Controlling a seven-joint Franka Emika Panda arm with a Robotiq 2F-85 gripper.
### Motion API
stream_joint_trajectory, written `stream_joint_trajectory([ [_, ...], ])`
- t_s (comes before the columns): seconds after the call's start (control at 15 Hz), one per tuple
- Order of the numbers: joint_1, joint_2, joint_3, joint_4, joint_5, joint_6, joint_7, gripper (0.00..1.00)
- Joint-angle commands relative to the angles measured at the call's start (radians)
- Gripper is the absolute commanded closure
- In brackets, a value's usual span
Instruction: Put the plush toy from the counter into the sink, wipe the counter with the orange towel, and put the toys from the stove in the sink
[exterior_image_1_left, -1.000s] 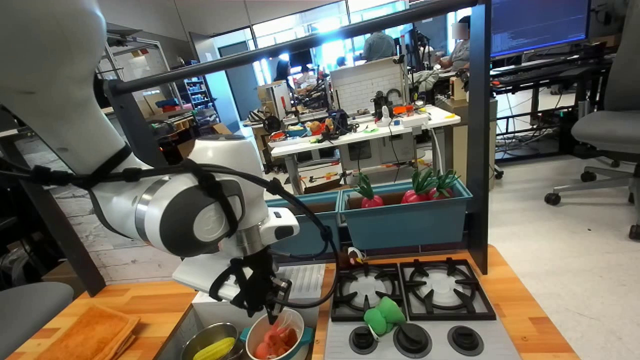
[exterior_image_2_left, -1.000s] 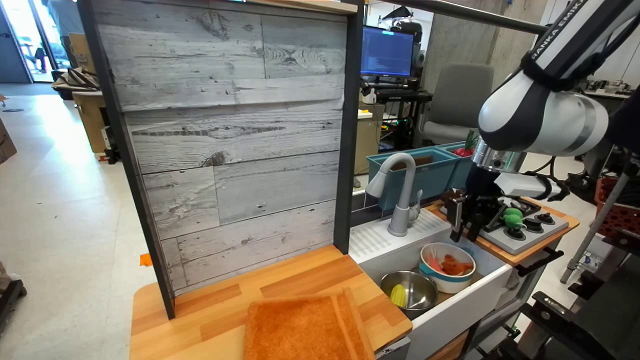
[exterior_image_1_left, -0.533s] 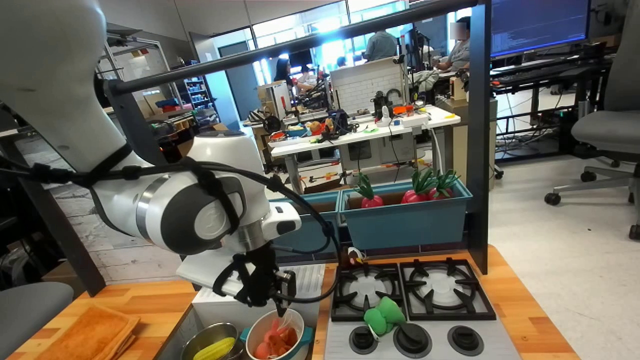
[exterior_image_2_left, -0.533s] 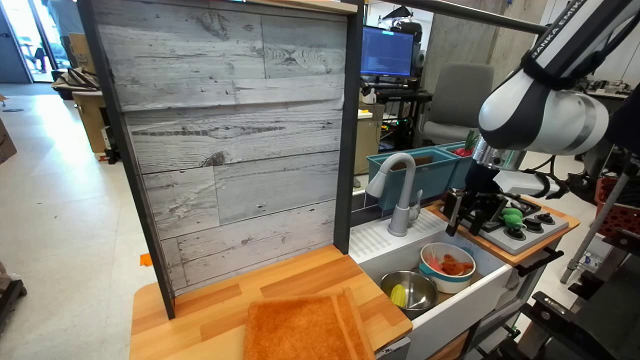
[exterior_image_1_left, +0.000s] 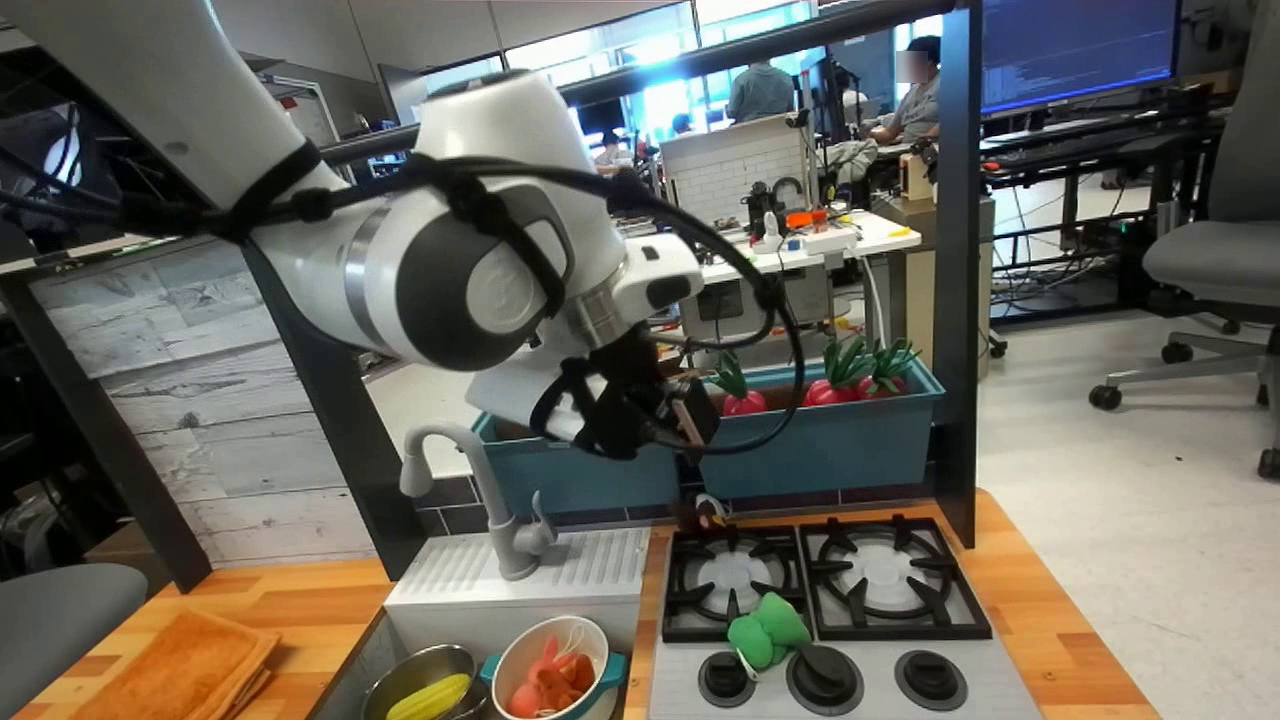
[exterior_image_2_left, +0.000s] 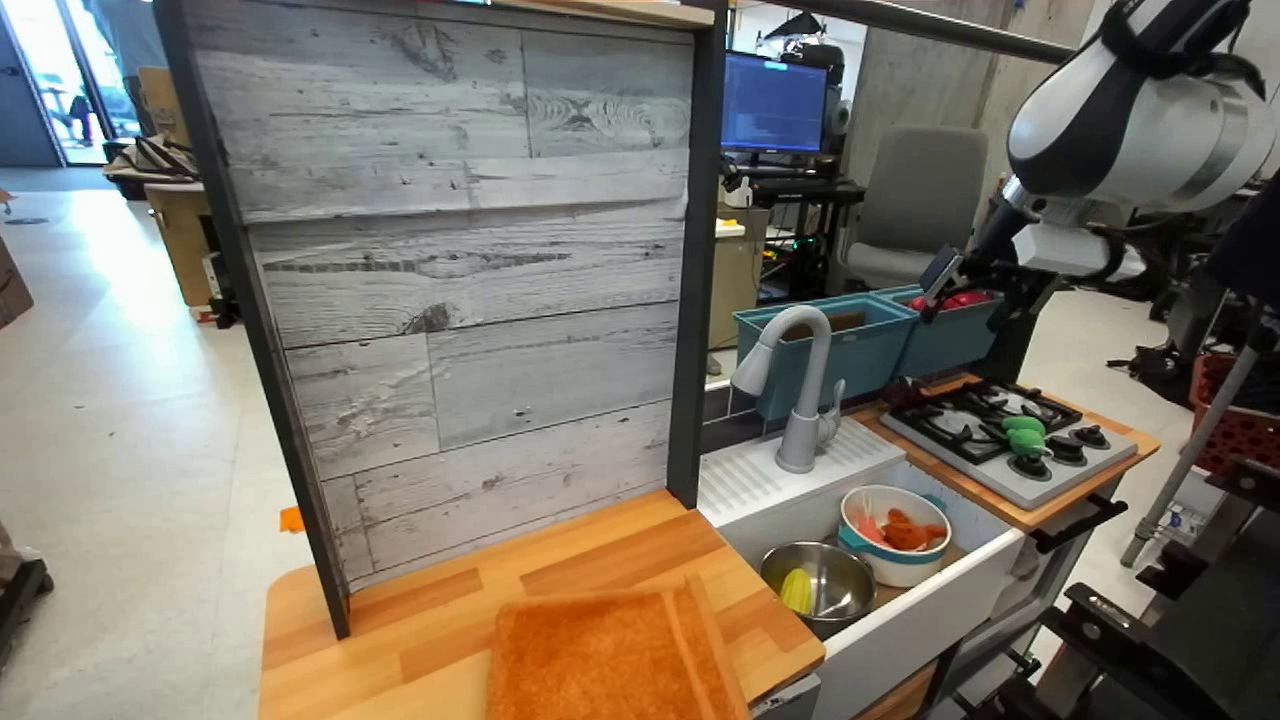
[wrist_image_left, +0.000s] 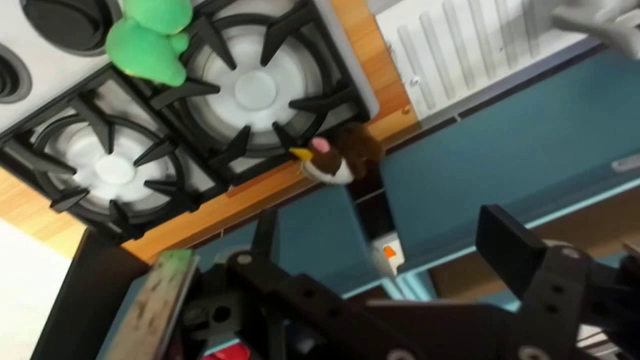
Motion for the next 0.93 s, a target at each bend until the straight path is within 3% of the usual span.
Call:
stream_joint_trajectory([
  [0.0, 0.0, -0.008, -0.009, 0.005, 0.002, -0.002, 0.008, 0.0],
  [0.07, -0.002, -0.009, -0.01, 0.007, 0.003, -0.002, 0.012, 0.0],
  [0.33, 0.127, 0.114, -0.176, 0.079, -0.032, -0.017, 0.096, 0.0],
  [0.47, 0.158, 0.171, -0.221, 0.114, -0.036, -0.034, 0.124, 0.0],
  [0.87, 0.093, 0.309, -0.123, 0.292, -0.042, -0.043, 0.058, 0.0],
])
